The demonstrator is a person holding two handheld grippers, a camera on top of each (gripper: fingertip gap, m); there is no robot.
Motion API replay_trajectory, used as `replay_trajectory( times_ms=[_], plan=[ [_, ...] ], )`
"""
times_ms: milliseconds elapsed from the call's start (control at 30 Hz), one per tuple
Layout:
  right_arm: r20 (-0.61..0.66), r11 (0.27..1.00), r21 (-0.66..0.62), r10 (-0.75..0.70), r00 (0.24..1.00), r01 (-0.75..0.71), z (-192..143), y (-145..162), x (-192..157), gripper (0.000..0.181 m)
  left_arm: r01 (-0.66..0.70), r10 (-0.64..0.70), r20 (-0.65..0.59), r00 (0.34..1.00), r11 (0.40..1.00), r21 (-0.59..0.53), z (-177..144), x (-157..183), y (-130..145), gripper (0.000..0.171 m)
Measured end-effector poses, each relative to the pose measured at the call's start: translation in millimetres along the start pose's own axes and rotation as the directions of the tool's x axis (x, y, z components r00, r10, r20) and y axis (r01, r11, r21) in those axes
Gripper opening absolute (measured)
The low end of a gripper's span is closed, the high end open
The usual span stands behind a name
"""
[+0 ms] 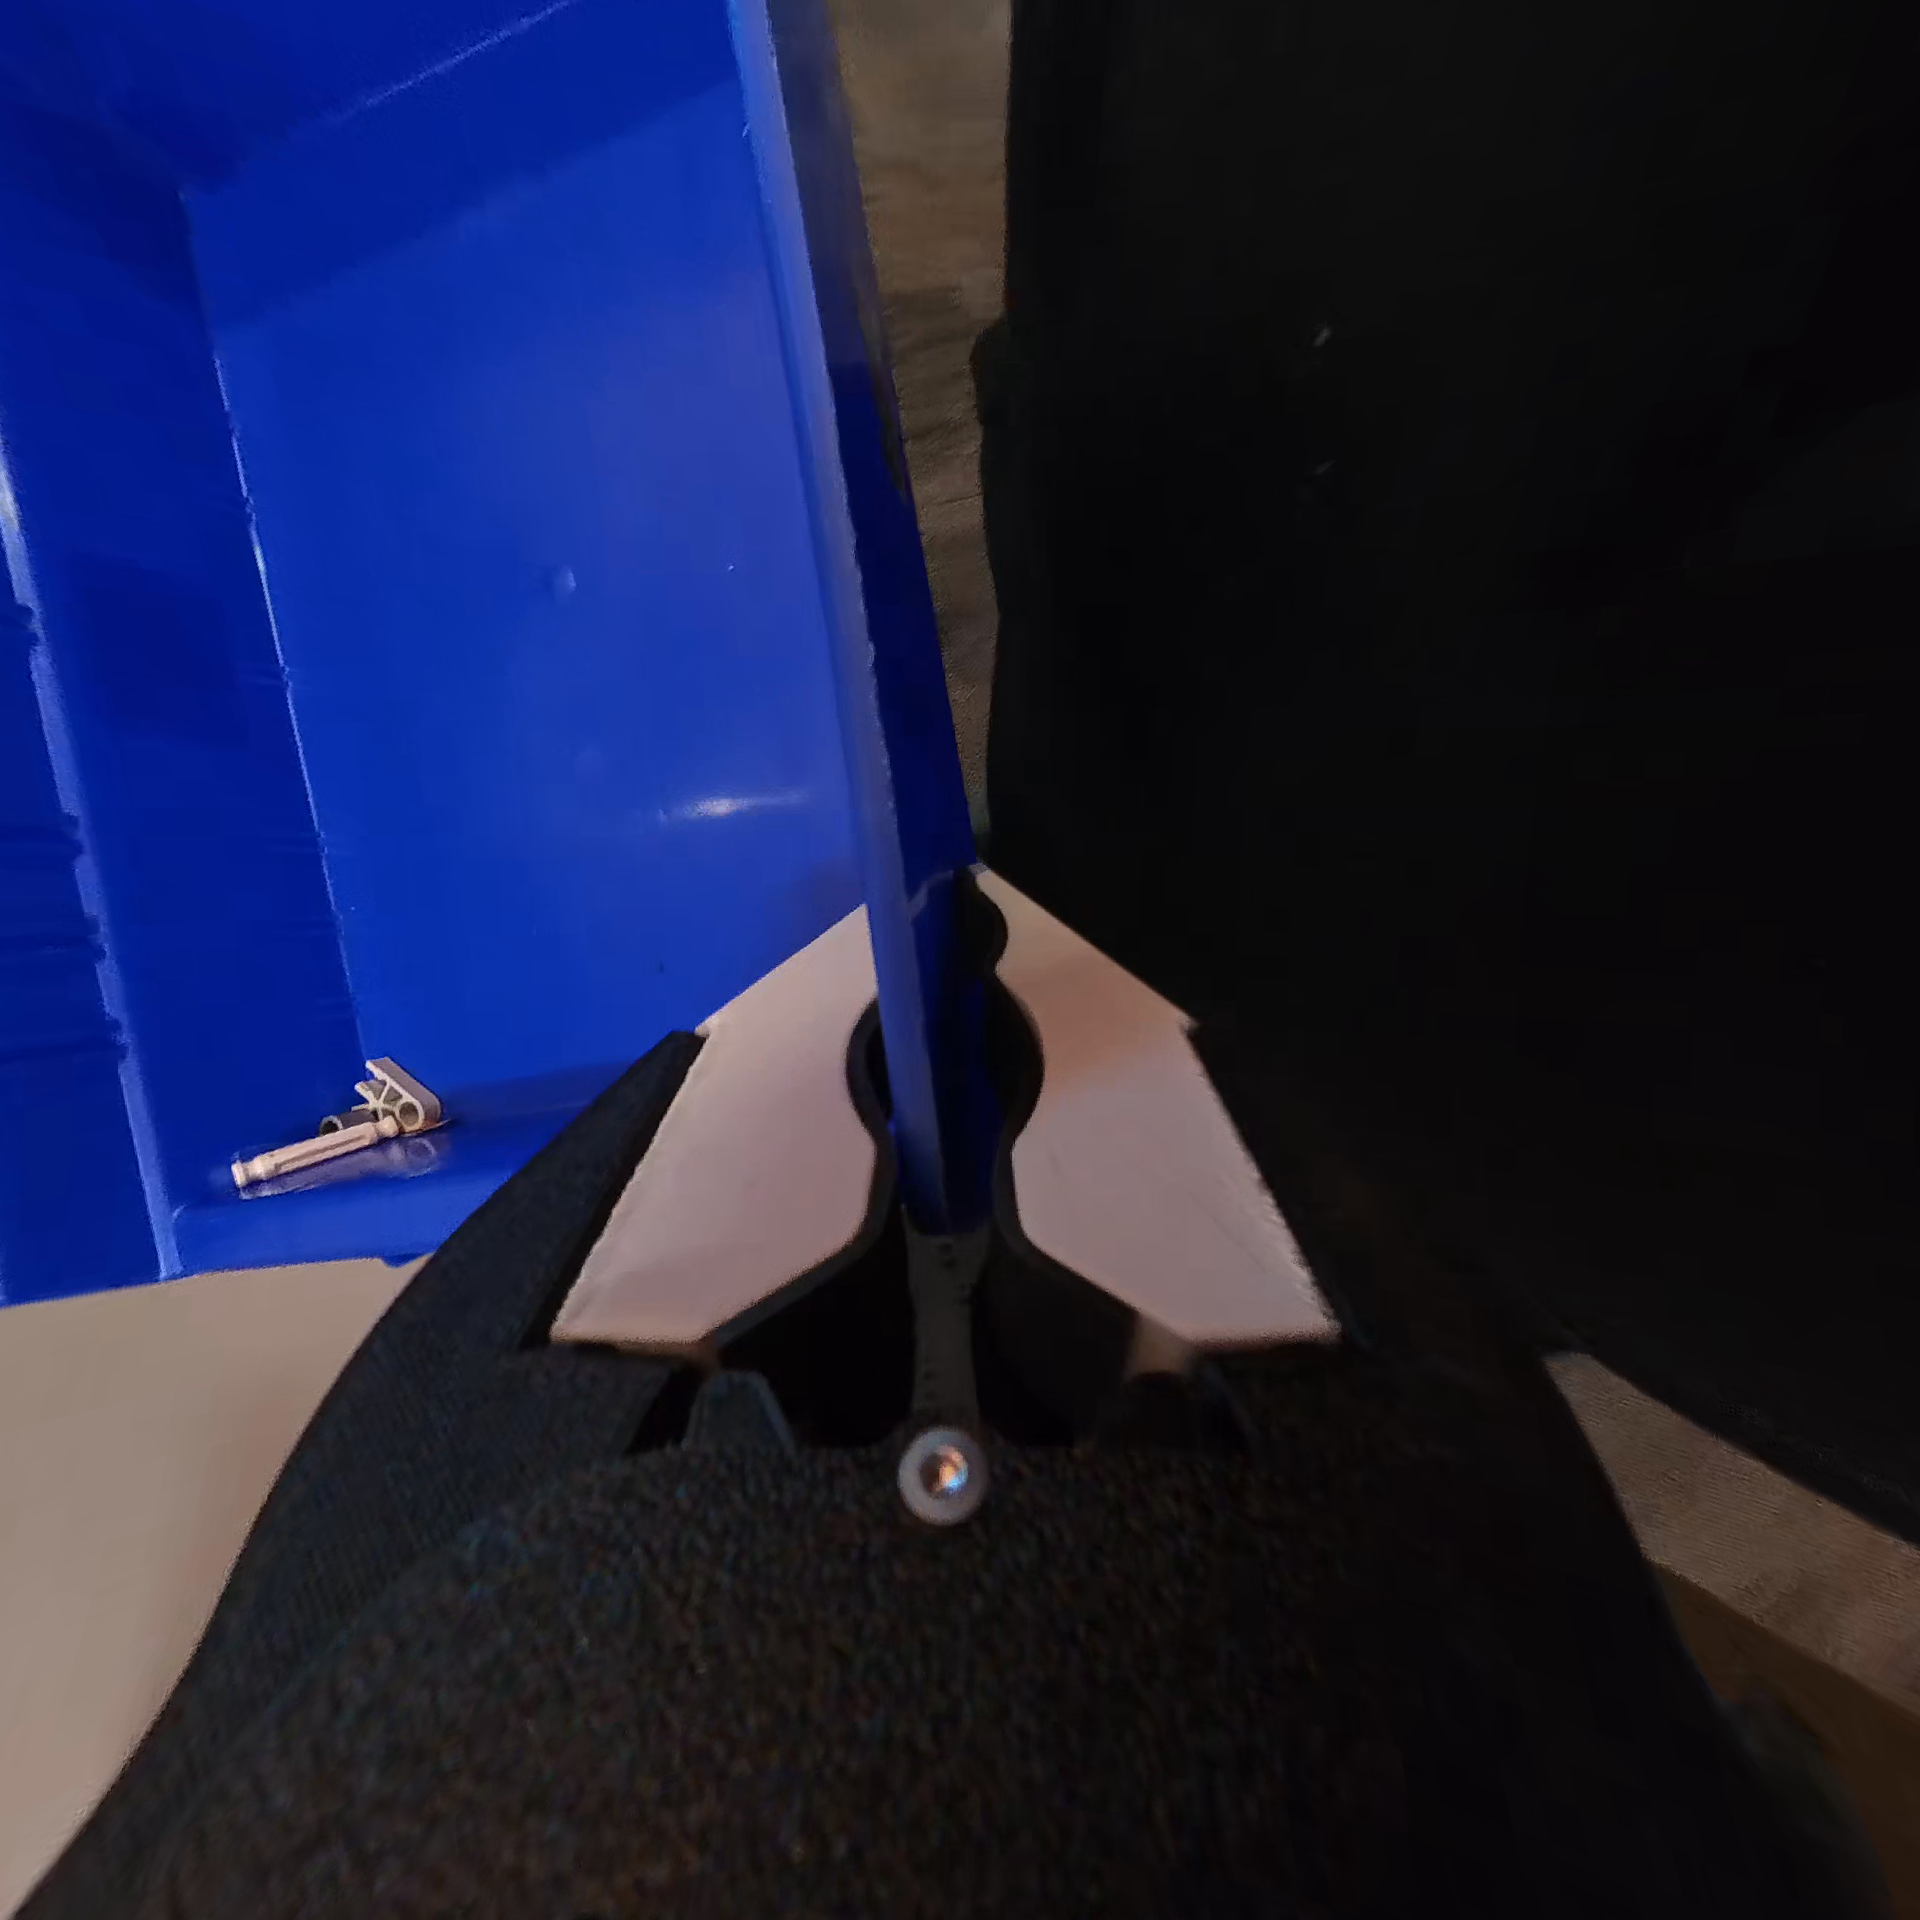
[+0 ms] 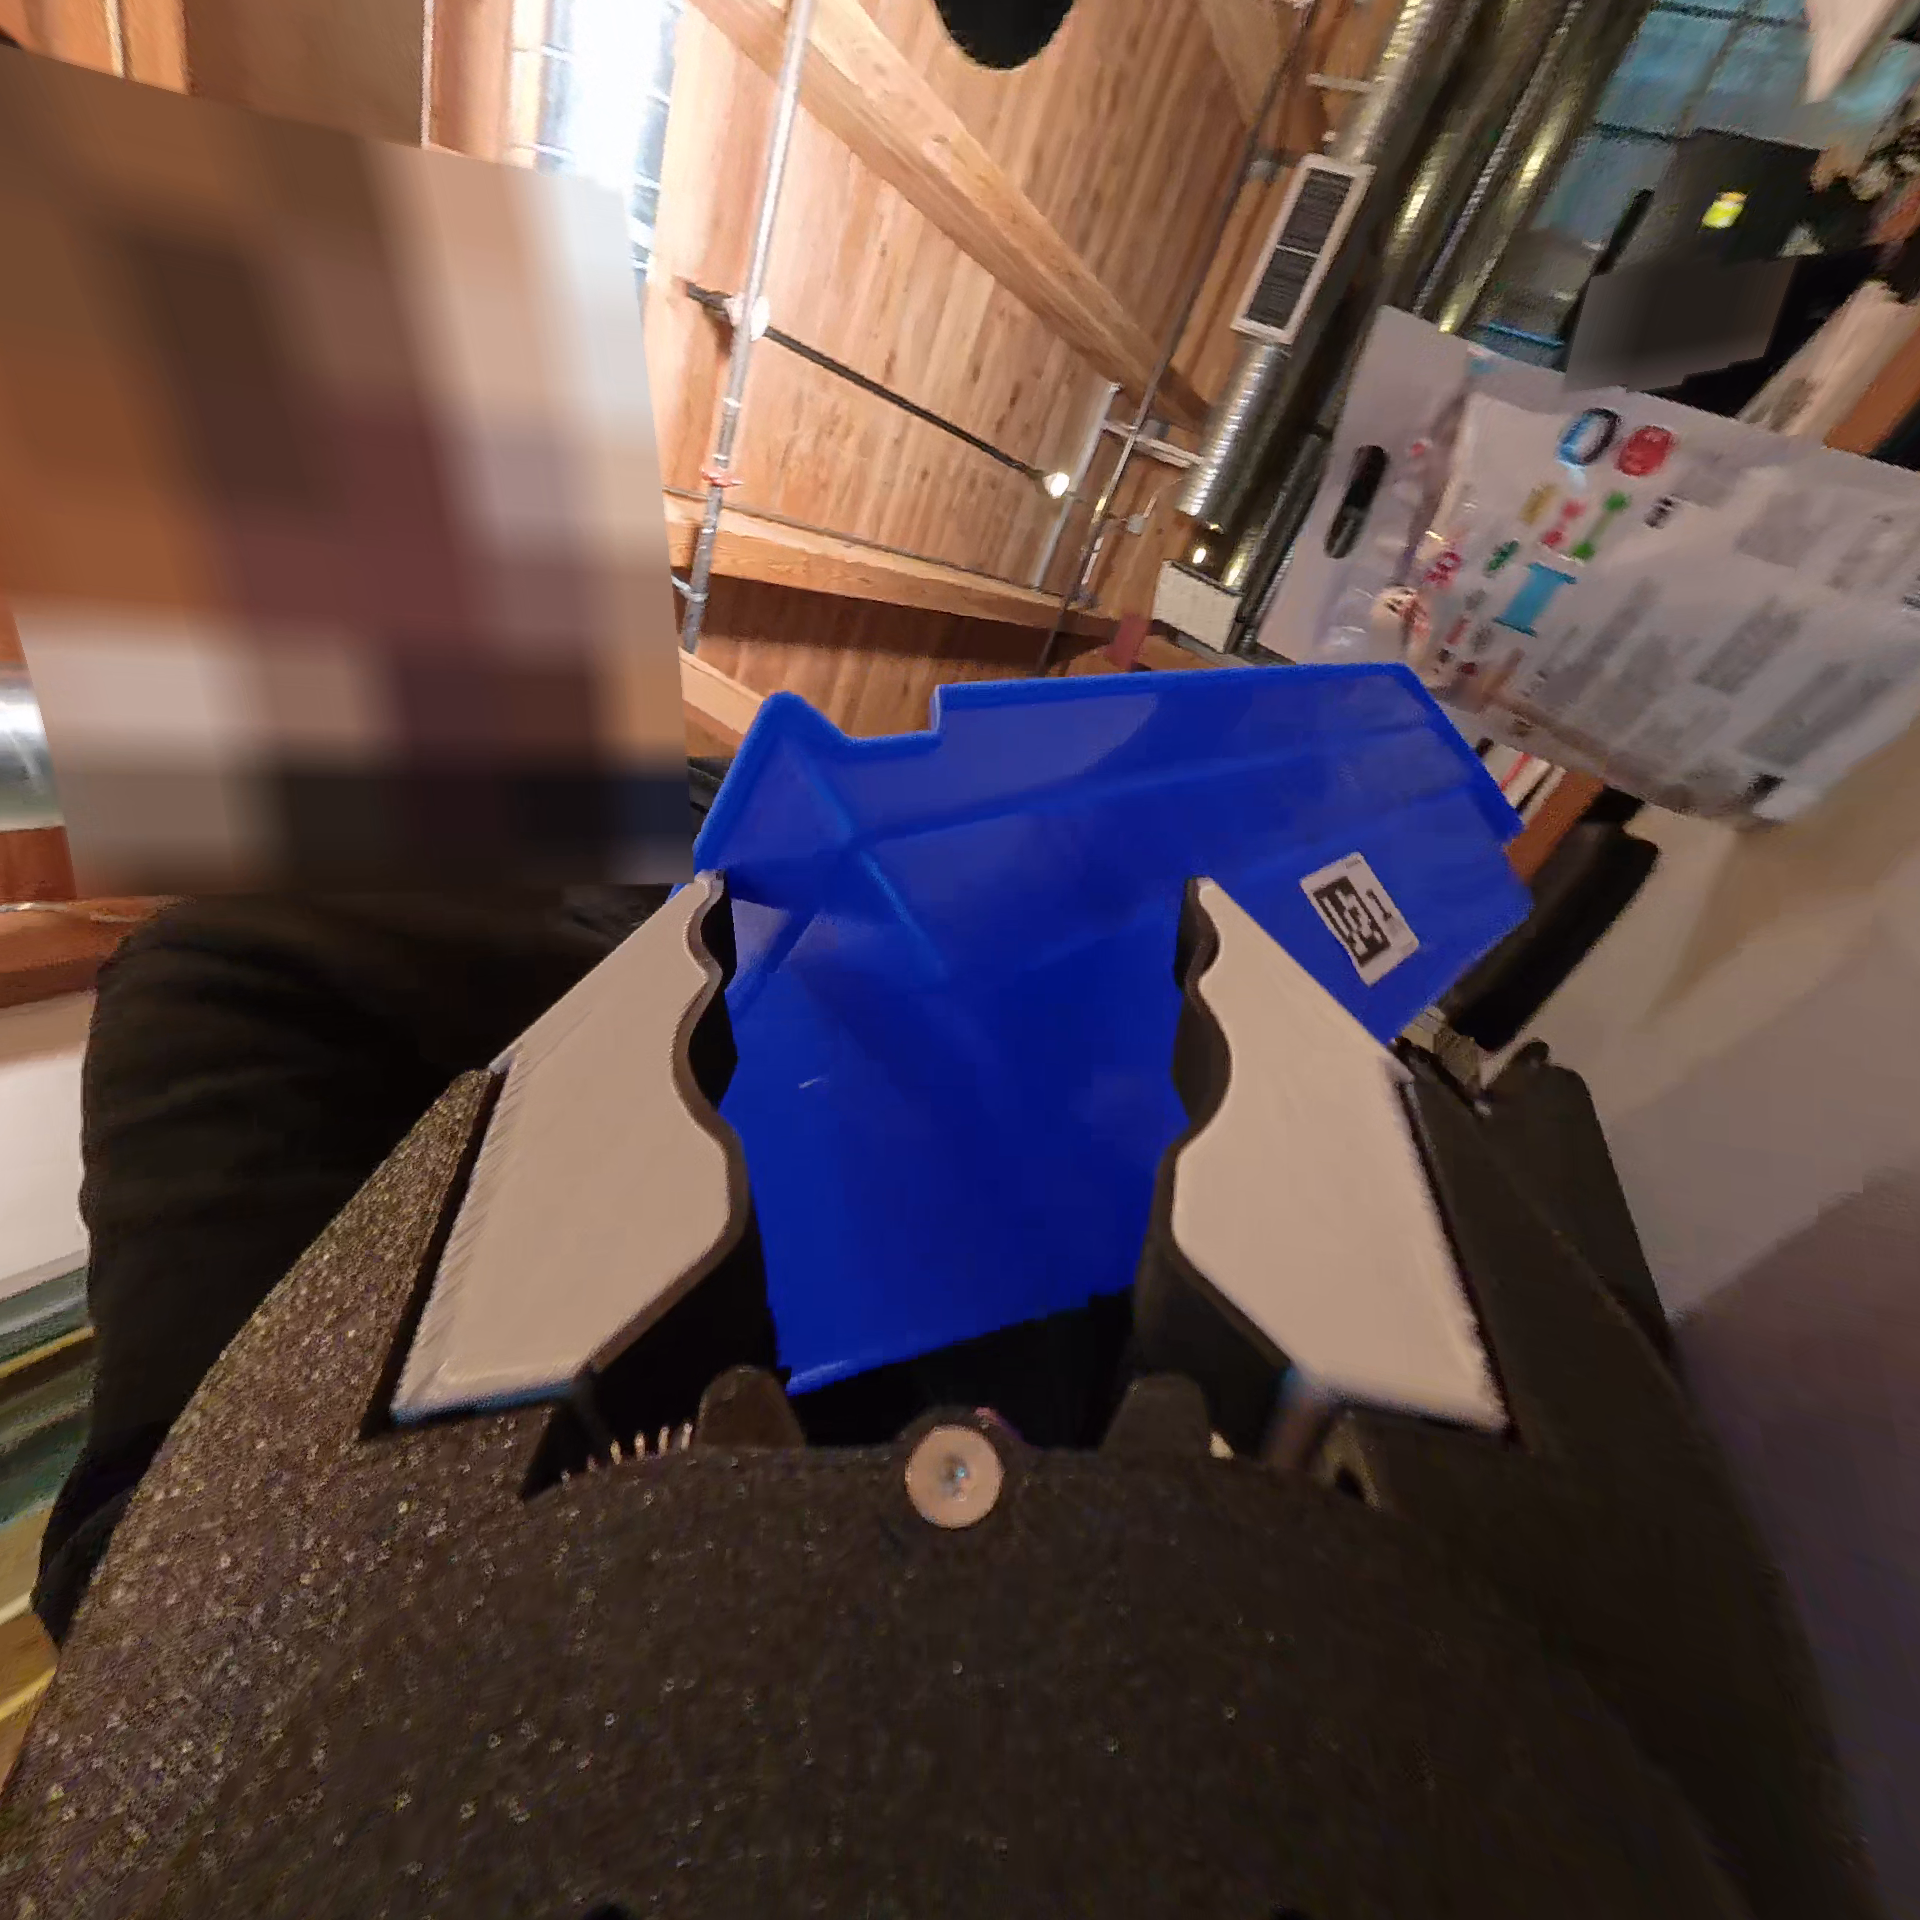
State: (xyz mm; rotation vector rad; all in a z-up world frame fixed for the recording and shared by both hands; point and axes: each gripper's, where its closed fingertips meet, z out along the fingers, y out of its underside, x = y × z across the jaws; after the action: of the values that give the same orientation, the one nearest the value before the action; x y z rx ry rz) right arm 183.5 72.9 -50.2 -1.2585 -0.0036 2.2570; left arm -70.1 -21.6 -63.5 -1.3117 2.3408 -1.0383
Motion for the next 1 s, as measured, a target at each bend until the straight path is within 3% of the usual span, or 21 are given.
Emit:
replay_trajectory(
  times_ms=[200,533,700,1000],
  plan=[
    [-0.131,0.999,0.046,0.007,0.991,-0.001,-67.3,6.0,-1.5,0.087,-0.035,0.036,0.021,0.999,0.999,-0.021,60.4,-21.7,-1.5,0.0],
    [-0.333,0.99,0.116,-0.033,0.942,0.076,-166.3,-38.8,-24.9,0.087,-0.152,0.158,0.116,0.981,0.987,-0.057,136.7,-111.4,-17.5,0.0],
    [-0.494,0.989,0.133,0.005,0.869,0.07,-210.2,-37.5,-21.1,0.09,-0.16,0.167,0.117,0.979,0.985,-0.059,167.2,-122.4,-23.9,0.0],
    [-0.56,0.998,0.045,0.053,0.827,-0.033,-224.1,-3.5,-27.3,0.091,-0.161,0.164,0.101,0.981,0.986,-0.036,182.1,-119.4,-10.8,0.001]
  ],
)
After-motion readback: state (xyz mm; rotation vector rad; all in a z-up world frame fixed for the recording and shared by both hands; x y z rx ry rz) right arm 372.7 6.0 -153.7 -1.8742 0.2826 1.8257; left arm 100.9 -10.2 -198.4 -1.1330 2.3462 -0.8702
